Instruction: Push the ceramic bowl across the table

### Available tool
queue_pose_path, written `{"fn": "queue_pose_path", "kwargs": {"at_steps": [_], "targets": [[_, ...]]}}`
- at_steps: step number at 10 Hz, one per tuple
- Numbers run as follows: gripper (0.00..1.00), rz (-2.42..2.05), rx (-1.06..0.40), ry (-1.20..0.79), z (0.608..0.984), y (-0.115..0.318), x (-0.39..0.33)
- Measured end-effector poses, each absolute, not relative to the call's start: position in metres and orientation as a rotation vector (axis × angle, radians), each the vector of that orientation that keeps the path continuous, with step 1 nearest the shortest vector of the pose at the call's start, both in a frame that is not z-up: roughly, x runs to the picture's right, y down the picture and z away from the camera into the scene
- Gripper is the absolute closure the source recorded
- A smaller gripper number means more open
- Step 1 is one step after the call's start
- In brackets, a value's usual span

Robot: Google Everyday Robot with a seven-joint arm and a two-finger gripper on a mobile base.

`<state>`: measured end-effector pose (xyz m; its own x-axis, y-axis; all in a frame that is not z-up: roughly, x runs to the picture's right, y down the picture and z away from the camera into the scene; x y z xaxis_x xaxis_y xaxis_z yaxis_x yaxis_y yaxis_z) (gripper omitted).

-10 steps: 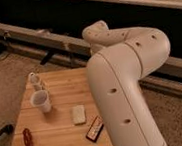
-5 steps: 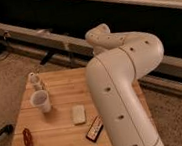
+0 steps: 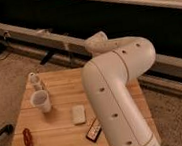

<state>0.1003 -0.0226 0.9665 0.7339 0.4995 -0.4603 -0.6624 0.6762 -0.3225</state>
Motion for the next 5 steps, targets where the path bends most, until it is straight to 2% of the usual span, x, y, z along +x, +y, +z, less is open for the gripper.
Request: {"fn": "queue_pose_path", "kwargs": {"at_steps": [5], "targets": [[0.20,0.606,-0.576,0.397,0.969,0.007,0.094]]}}
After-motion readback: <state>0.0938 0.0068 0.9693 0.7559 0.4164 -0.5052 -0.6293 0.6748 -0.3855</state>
